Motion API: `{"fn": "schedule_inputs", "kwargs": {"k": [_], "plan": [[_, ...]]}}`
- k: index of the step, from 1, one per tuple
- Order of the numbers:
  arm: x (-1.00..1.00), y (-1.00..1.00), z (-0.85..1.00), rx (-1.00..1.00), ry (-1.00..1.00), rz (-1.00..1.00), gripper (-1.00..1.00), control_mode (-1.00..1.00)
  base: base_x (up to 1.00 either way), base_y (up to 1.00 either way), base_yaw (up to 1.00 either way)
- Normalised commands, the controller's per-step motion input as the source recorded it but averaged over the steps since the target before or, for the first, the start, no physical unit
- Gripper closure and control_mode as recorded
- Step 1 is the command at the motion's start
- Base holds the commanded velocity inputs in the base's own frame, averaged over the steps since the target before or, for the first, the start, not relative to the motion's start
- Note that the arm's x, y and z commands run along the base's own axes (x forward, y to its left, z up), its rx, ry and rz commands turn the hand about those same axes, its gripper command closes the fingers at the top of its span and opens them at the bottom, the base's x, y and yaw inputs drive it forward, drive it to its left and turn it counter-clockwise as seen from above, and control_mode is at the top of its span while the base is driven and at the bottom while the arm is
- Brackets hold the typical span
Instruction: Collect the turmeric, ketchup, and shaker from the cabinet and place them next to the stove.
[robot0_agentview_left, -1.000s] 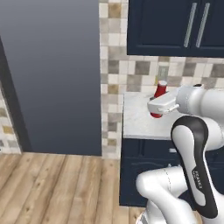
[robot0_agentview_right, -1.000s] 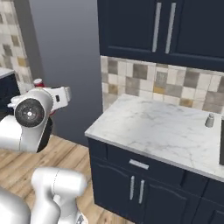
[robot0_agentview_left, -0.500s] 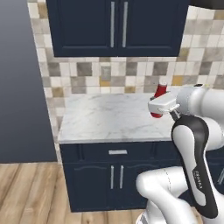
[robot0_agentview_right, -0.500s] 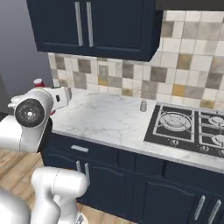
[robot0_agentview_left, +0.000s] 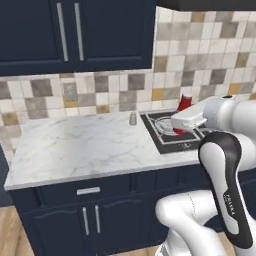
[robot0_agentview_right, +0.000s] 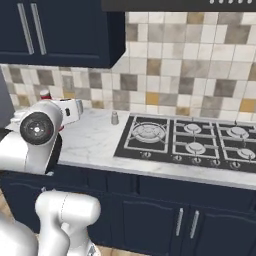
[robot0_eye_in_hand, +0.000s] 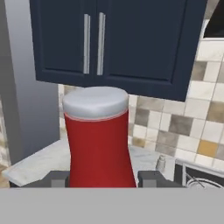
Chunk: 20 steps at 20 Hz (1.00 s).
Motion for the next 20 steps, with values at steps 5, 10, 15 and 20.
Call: {"fn": "schedule_inputs", "kwargs": {"k": [5,10,15,20], "plan": [[0.00,0.00,0.00,0.00,0.00,0.00,1.00,1.00,0.50,0.04,-0.30],[0.00,0.00,0.00,0.00,0.00,0.00,1.00,1.00,0.67,0.27,-0.13],[0.11,0.00,-0.20,-0.01,0.02,0.01,1.00,-1.00,0.58,0.24,-0.01],[0.42,0.00,-1.00,-0.09,0.08,0.11,1.00,-1.00,0.00,0.00,0.00]]}}
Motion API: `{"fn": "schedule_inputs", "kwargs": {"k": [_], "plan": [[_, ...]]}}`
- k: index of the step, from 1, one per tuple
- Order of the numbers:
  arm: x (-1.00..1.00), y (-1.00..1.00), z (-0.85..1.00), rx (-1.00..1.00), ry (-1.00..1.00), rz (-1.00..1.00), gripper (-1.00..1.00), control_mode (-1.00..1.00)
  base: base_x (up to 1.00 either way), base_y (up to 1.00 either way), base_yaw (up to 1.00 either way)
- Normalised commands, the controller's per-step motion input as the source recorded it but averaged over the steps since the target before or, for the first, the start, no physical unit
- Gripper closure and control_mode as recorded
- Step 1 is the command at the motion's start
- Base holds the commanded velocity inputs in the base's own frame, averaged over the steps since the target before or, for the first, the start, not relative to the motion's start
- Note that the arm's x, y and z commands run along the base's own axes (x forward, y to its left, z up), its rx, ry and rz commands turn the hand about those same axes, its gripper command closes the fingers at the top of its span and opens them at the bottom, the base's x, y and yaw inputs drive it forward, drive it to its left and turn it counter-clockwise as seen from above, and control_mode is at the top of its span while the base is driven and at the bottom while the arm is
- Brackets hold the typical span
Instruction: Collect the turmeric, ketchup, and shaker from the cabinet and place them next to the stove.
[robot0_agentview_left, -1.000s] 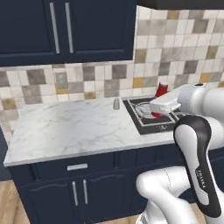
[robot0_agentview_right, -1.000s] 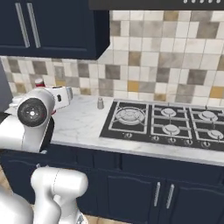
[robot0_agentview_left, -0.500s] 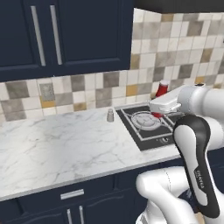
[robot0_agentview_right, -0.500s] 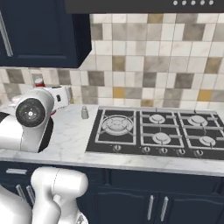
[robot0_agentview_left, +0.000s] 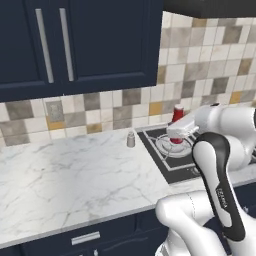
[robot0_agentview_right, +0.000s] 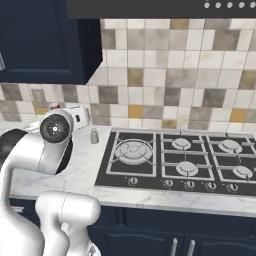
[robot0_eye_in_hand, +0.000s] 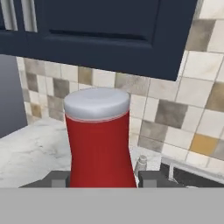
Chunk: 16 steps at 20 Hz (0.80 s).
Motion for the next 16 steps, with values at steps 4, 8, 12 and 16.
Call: {"fn": "schedule_inputs", "kwargs": {"k": [4,8,12,16], "plan": [[0.60,0.00,-0.81,-0.02,0.13,0.26,1.00,-1.00,0.00,0.00,0.00],[0.67,0.00,-0.78,0.01,0.05,0.44,1.00,-1.00,0.00,0.00,0.00],[0.49,0.00,-0.70,0.03,0.00,0.40,1.00,-1.00,0.00,0.00,0.00],[0.45,-0.01,-0.50,0.03,0.00,0.27,1.00,-1.00,0.00,0.00,0.00]]}}
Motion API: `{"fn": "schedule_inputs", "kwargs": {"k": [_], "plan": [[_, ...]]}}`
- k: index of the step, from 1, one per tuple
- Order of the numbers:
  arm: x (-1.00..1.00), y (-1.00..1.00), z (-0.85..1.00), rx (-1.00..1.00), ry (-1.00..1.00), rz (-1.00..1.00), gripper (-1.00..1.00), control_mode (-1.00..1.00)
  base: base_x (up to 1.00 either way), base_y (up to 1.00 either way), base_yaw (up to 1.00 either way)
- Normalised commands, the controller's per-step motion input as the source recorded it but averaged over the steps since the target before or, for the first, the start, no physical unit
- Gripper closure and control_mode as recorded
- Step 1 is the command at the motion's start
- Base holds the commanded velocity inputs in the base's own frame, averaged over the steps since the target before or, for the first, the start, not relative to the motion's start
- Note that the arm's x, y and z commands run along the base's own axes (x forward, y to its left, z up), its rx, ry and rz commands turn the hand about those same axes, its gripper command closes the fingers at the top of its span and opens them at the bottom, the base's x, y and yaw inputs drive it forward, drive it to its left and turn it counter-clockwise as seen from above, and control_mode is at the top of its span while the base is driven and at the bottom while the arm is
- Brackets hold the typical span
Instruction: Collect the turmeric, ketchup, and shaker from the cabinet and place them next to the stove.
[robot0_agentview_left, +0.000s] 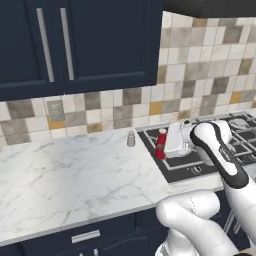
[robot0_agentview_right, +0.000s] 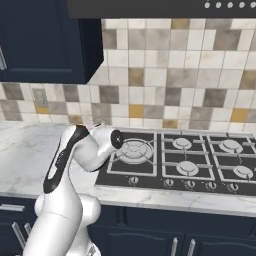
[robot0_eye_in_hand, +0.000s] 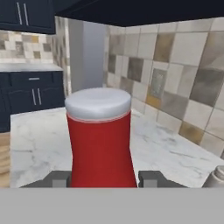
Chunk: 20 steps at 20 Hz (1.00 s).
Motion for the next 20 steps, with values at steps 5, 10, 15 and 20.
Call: {"fn": "schedule_inputs", "kwargs": {"k": [5,10,15,20], "plan": [[0.59,-0.08,-0.36,0.04,0.00,0.21,1.00,-1.00,0.00,0.00,0.00],[0.61,-0.01,-0.28,0.02,0.00,0.18,1.00,-1.00,0.00,0.00,0.00],[0.57,-0.02,-0.18,0.01,0.00,0.15,1.00,-1.00,0.00,0.00,0.00],[0.42,0.01,-0.40,0.00,0.00,0.11,1.00,-1.00,0.00,0.00,0.00]]}}
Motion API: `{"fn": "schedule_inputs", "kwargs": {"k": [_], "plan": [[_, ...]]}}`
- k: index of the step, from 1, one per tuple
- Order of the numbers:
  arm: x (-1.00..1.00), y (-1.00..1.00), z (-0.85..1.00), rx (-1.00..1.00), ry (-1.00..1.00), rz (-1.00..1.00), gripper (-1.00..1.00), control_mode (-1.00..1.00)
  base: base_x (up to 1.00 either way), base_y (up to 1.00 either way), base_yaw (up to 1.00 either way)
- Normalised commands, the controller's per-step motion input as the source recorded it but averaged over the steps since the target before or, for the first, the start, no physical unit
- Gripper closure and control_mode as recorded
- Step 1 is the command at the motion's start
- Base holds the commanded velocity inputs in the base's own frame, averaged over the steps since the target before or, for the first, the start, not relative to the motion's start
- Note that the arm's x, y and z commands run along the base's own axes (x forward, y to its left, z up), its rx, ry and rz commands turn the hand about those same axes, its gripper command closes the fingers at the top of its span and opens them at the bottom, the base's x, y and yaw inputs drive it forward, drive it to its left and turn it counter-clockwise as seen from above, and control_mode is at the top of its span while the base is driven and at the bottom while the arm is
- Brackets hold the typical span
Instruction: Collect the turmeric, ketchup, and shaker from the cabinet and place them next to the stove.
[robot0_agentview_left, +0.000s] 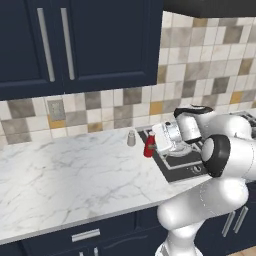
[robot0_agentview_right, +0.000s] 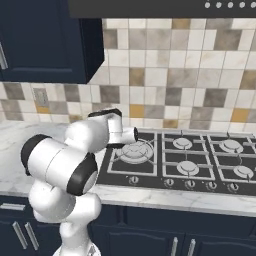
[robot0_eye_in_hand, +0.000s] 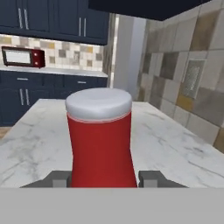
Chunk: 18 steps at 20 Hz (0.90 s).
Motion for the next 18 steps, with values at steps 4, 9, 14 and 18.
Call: {"fn": "schedule_inputs", "kwargs": {"k": [4,9,14,18], "plan": [[0.38,0.02,-0.35,0.00,0.02,0.06,1.00,-1.00,0.00,0.00,0.00],[0.35,0.05,-0.38,-0.01,0.04,0.05,1.00,-1.00,0.00,0.00,0.00],[0.28,0.19,-0.35,-0.01,0.06,0.04,1.00,-1.00,0.00,0.00,0.00],[0.18,0.23,-0.27,-0.02,0.04,0.01,1.00,-1.00,0.00,0.00,0.00]]}}
